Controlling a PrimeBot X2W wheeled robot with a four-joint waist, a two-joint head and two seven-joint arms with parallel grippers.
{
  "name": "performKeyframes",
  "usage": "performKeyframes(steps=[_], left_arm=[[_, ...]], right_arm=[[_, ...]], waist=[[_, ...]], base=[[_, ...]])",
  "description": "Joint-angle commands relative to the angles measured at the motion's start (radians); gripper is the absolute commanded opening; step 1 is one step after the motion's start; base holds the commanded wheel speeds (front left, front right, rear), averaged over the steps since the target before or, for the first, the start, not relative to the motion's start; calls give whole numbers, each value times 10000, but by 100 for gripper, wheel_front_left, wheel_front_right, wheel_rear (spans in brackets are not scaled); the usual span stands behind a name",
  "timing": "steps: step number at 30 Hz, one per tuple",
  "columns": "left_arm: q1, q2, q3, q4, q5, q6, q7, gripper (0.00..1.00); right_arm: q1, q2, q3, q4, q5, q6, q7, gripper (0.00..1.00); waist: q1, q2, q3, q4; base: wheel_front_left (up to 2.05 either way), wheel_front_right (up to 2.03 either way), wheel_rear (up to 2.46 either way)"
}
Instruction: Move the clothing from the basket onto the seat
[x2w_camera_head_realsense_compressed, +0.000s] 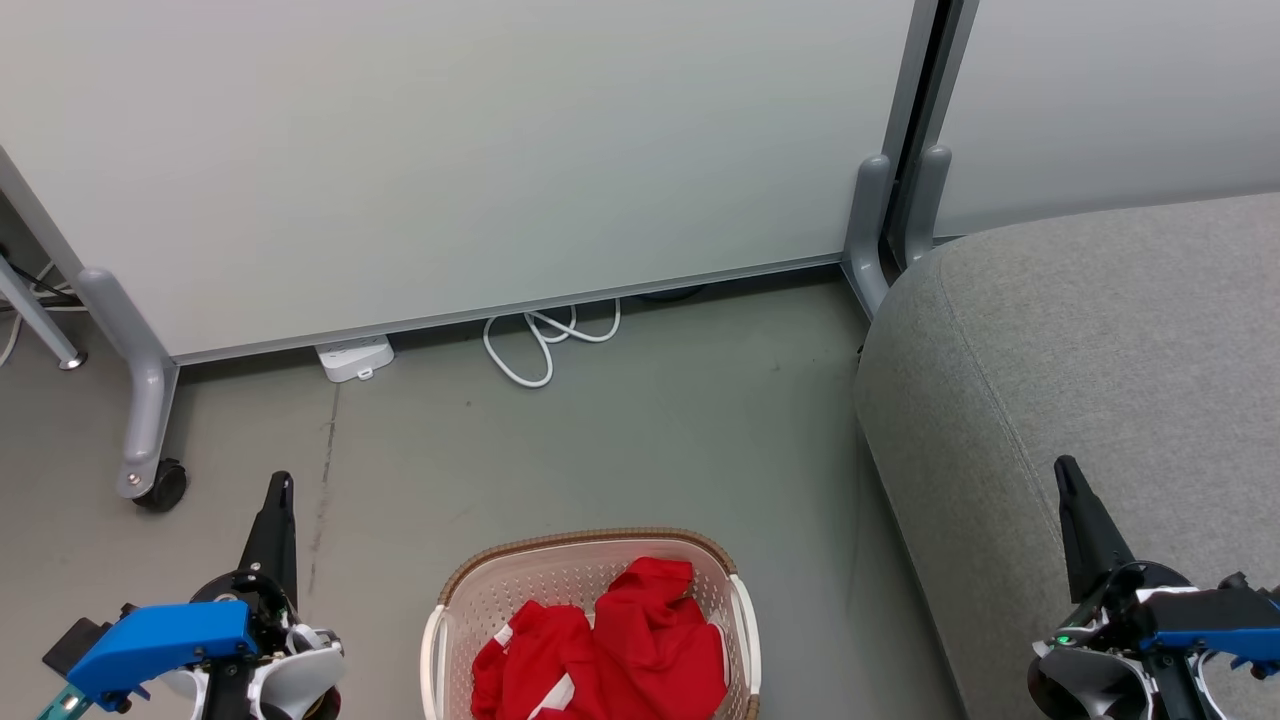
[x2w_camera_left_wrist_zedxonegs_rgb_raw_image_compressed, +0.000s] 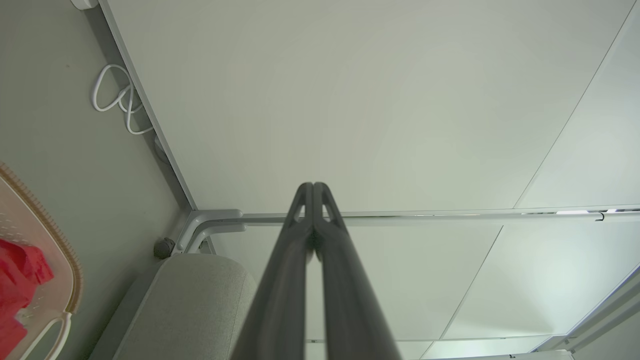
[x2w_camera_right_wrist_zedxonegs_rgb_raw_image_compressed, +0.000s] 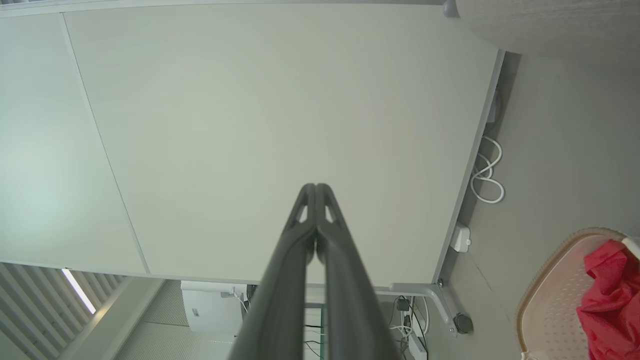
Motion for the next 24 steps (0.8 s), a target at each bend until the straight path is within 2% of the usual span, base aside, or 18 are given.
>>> performKeyframes(steps=[1,21,22,24], left_arm=[[-104,-10,1,-41,49,-36,21,0],[-104,-10,0,-41,49,-36,21,0],[11,-2,-4,27,2,0,-8,100],[283,-40,-14,277,-20,4,-25,100]], right_arm=[[-115,-34,-8,-25,26,8,24,0],[-115,-34,-8,-25,26,8,24,0],[17,4,3,26,-7,0,-7,100],[229,44,21,282,-11,-13,-21,100]], waist=[[0,-1,0,0],[0,-1,0,0],[0,-1,1,0],[0,-1,3,-1]], base=[[0,0,0],[0,0,0],[0,0,0],[0,0,0]])
